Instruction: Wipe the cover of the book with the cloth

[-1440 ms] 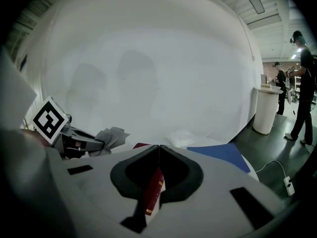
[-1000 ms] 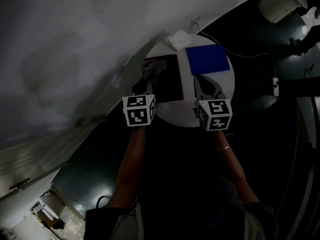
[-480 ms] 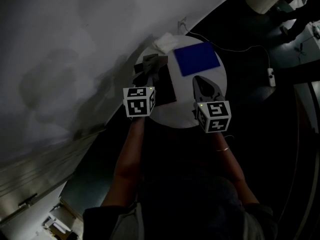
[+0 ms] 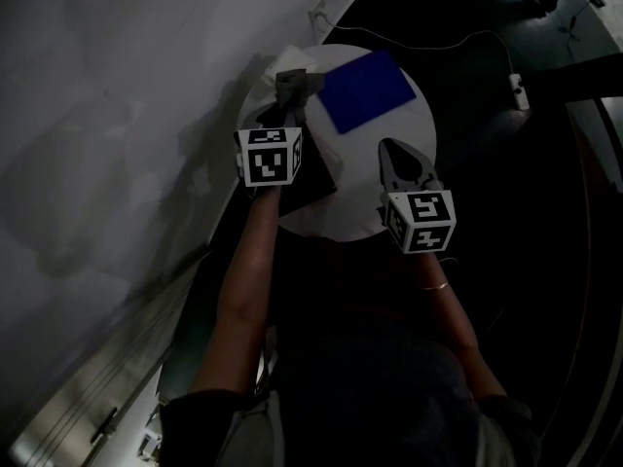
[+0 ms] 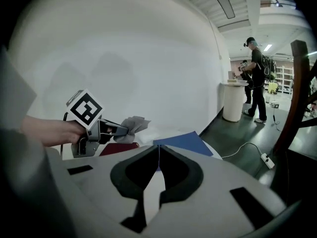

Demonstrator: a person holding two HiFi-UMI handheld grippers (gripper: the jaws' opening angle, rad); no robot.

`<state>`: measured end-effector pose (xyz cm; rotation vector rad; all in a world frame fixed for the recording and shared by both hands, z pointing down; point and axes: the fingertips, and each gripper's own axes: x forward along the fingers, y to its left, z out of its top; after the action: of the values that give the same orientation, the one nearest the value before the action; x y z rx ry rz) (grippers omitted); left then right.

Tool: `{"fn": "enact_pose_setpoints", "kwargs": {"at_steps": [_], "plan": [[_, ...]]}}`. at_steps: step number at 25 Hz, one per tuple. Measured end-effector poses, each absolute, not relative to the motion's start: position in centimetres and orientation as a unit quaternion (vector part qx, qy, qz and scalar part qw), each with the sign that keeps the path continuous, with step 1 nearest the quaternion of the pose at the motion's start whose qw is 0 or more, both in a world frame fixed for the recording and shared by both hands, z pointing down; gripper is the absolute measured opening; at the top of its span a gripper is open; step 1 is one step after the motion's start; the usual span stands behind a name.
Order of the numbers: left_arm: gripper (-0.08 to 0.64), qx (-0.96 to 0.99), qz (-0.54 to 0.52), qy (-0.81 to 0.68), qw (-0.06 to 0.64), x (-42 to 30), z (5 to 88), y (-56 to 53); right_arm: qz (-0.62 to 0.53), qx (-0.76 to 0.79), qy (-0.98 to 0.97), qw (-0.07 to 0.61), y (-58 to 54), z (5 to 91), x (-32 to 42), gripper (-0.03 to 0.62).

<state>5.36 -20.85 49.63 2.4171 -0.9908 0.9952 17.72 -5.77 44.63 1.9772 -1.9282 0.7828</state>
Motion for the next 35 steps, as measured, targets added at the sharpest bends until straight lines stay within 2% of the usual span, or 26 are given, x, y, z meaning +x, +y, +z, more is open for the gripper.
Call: {"fn": "enact_pose_setpoints", "kwargs": {"at_steps": [14, 35], "plan": [[0.035, 0.832, 0.43, -0.283, 0.204, 7.7, 56.5, -21.3, 0.313, 0.677, -0.649, 0.151, -7.6, 47.5, 16.3, 0.029], [0.035, 0.825, 0.435, -0.263, 0.247, 7.6, 56.9, -10.7, 0.301, 0.647, -0.679, 0.173, -4.3, 47.7, 16.4, 0.029]]}}
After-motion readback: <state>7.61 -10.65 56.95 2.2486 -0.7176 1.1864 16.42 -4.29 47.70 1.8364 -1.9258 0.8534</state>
